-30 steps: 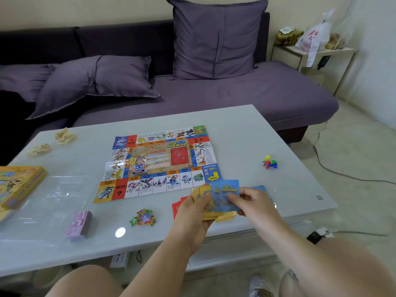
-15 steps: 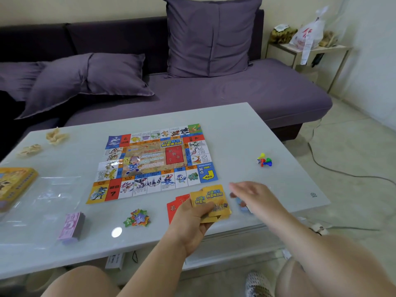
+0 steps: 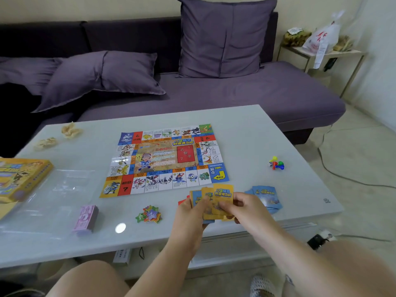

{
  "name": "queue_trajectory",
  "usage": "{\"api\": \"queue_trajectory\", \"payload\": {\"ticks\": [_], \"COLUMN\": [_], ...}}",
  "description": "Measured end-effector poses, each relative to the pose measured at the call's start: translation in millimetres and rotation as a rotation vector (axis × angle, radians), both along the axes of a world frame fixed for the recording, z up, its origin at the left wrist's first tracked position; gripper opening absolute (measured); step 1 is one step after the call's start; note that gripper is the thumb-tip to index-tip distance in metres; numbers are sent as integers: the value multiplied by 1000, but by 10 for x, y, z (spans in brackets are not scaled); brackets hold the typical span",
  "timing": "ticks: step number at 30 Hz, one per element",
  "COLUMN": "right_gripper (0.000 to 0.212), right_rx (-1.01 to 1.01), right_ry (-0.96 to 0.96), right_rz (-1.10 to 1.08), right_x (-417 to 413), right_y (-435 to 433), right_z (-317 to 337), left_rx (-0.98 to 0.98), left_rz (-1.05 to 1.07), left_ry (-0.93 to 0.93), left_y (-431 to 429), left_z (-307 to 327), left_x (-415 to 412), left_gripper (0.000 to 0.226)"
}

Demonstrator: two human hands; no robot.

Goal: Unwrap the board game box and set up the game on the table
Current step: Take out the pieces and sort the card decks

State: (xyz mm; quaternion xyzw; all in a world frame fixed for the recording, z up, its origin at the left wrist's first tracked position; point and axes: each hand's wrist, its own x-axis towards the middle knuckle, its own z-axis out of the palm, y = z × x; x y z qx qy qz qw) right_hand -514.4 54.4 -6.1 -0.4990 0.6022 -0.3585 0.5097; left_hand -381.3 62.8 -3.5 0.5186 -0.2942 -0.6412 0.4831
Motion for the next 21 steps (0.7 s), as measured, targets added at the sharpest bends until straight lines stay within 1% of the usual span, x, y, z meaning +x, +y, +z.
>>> {"api": "queue_trajectory", "payload": {"ticks": [2,6,9,14,15,16,18,19,20,21], "right_gripper": [9,8,10,17,13,12,47,59,62,58], "right_rx": [28,55,-1,-29,-24,-4,4,-30,-77,-110], "right_ry": [-8,-52,19,93,131,211,518,608,605,530], "right_rz": [-27,-31,-7,-116,-106,-83,-51,-76,-105,-117], "right_x": [10,69,79,-84,-113,-129,-138,-129,-118,-90], "right_y": [-5,9,-11,-164,-193,-216,-247,-232,-211,-177], "right_z": [-4,-23,-34,-72,-100,-130,-196,-198,-196,-164], "left_rx": [-10,-49,-4,114,127,135,138,135,133,131], "left_rz": [-6,16,41,175,203,224,231,222,208,191], "left_ry": [58,35,74,245,262,273,282,285,289,292], "left_y": [33,21,-14,-75,-81,-84,-81,-74,-69,-65], "left_z": [7,-14,-43,-80,-81,-83,-84,-77,-73,-76], "left_x": [25,36,13,112,138,161,170,161,149,128], "left_gripper": [20,18,17,15,15,17,22,23,22,21]}}
